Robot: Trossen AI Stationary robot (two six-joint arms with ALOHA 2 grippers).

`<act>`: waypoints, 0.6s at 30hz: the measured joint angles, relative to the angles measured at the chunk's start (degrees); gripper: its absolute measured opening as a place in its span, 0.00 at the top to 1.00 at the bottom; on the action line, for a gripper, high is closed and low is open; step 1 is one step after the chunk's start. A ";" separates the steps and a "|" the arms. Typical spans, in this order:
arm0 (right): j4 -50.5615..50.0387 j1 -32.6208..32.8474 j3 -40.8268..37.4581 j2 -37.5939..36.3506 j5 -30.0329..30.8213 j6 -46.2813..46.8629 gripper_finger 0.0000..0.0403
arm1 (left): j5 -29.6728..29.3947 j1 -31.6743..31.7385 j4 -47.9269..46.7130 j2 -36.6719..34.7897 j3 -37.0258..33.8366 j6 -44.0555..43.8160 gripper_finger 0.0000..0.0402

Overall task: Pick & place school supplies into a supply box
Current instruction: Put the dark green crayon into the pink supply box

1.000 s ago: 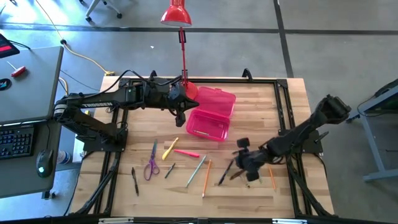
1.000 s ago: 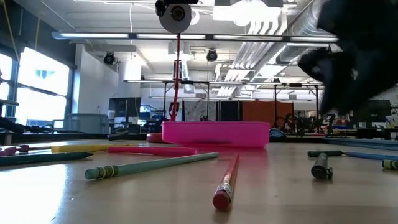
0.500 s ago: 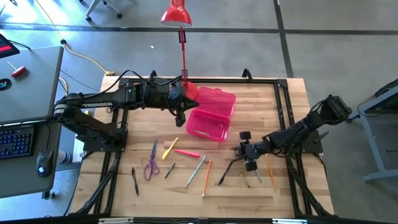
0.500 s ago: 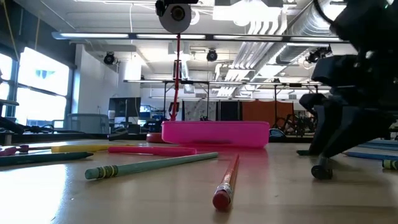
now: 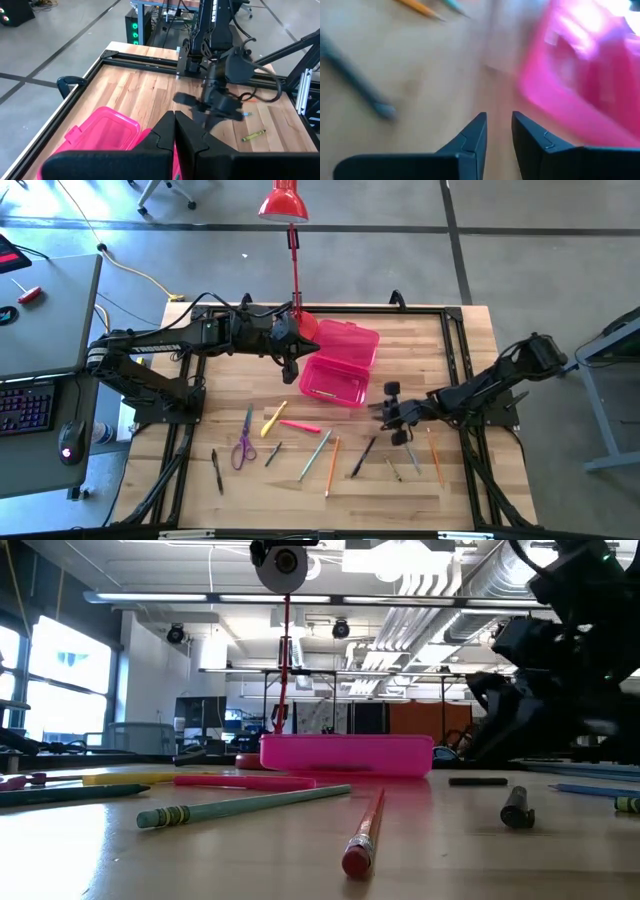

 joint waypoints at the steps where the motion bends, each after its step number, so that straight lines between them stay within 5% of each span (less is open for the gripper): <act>1: -0.74 -0.71 0.00 0.02 2.84 -1.06 0.83 | -0.02 0.00 -0.02 -0.01 0.00 0.00 0.90; 4: -4.05 -4.36 -0.02 0.02 4.67 -0.70 0.83 | -0.01 0.00 -0.02 -0.01 0.00 0.02 0.90; 11: -6.97 -14.59 -0.04 0.00 -11.27 2.77 0.83 | 0.00 0.00 -0.05 0.00 0.00 0.09 0.90; 18: -6.87 -17.37 -0.03 0.00 -14.46 0.51 0.84 | 0.02 0.00 -0.32 0.01 0.00 0.02 0.90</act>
